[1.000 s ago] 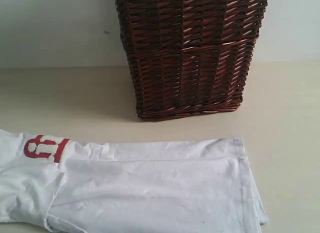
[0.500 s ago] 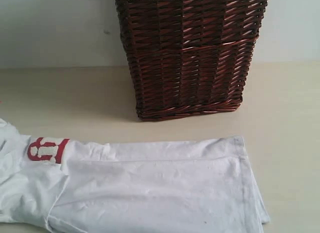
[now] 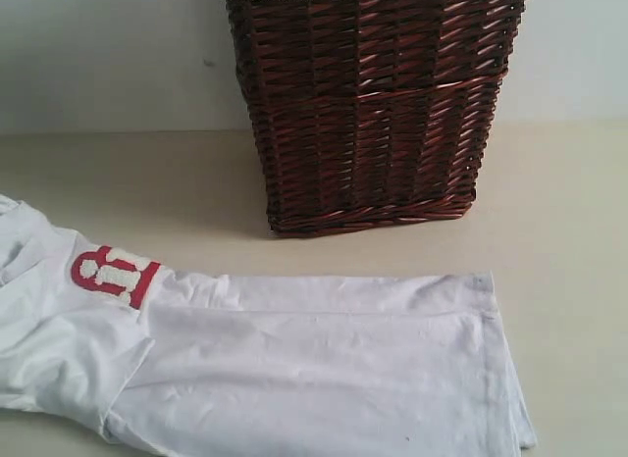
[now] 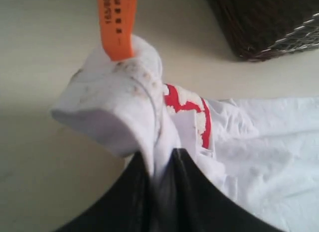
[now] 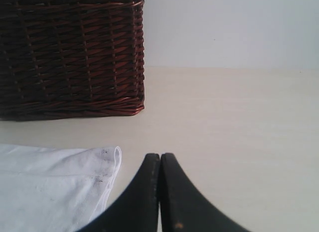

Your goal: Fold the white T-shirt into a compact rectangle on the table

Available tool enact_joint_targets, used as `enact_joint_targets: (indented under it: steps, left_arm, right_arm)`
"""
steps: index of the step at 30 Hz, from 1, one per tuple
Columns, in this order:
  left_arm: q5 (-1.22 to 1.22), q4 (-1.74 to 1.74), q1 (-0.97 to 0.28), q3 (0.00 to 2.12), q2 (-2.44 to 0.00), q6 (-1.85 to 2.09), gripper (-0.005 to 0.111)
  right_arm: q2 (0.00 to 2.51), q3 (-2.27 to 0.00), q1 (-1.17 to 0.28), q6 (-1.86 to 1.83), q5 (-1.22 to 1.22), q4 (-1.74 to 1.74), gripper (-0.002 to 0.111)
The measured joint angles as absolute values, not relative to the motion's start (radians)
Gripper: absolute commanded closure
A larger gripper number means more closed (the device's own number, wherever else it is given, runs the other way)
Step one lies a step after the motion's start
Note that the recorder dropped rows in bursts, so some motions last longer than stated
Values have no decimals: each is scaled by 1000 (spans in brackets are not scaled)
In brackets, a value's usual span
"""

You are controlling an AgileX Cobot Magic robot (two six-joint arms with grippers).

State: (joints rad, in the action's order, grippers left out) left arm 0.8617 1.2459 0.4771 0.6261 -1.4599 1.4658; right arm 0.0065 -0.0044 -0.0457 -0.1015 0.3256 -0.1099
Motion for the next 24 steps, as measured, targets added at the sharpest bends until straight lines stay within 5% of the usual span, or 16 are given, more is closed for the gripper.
enact_joint_targets:
  steps: [12, 24]
  left_arm:
    - [757, 1161, 477, 546, -1484, 1597, 107]
    - [911, 1281, 477, 537, -1443, 1719, 107]
  right_arm:
    - [7, -4, -46, -101, 326, -110, 108]
    - [7, -4, -46, -101, 326, -110, 108]
